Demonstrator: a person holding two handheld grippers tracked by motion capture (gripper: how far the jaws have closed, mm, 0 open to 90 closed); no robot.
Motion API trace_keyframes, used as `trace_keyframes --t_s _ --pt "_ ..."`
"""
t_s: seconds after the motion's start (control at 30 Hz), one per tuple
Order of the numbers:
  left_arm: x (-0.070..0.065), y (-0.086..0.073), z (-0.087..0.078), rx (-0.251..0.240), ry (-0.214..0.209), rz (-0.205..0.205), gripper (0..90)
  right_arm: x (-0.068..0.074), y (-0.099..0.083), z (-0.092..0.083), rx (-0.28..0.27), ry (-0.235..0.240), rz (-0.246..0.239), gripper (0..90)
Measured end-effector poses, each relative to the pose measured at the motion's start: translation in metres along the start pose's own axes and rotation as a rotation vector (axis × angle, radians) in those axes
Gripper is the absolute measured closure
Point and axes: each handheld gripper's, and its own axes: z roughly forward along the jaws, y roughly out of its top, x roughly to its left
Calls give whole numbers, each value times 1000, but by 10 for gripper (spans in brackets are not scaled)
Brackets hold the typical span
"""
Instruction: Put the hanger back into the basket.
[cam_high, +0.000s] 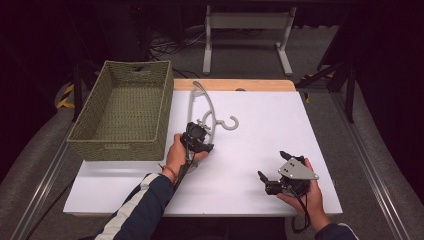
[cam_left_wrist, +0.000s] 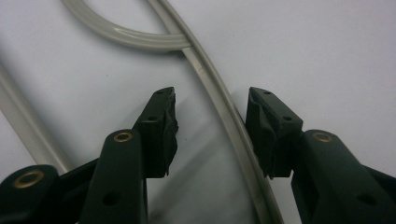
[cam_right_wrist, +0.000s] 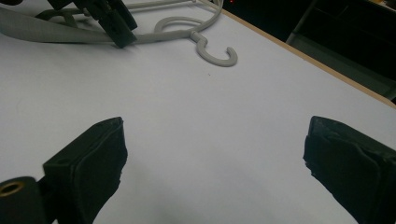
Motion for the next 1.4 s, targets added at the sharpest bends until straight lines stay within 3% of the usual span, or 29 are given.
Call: trace_keyframes --t_s 0.07,0.2,0.3,0.47,0.7,0.77,0.87,0.97,1.07,1.2,1.27,1.4 --pt "0 4 0 35 14 33 598 -2 0 -1 1 -28 14 61" --pt "1 8 -1 67 11 41 637 -6 -1 -2 1 -34 41 61" --pt "-4 10 -1 83 29 70 706 -6 0 -4 -5 -54 30 61" --pt "-8 11 -2 98 41 75 725 -8 0 -5 -7 -60 40 61" --pt "-11 8 -11 116 4 103 769 -11 -2 -6 -6 -56 47 61" --pt "-10 7 -12 126 -6 95 770 -12 -2 -7 -5 -56 52 61" --pt "-6 8 -7 142 -19 51 723 -12 -2 -6 -3 -56 59 62" --pt "-8 13 -5 172 -4 47 718 -10 -2 -5 7 -41 49 64" --pt "-9 15 -5 188 7 42 717 -8 -3 -5 1 15 36 65" --pt "-10 19 -4 214 6 57 719 -7 -4 -4 16 16 11 65" --pt "-10 23 -3 237 5 59 729 -8 -4 -5 14 6 20 65" --pt "-17 29 -1 288 41 106 773 -13 -4 -7 10 5 47 65"
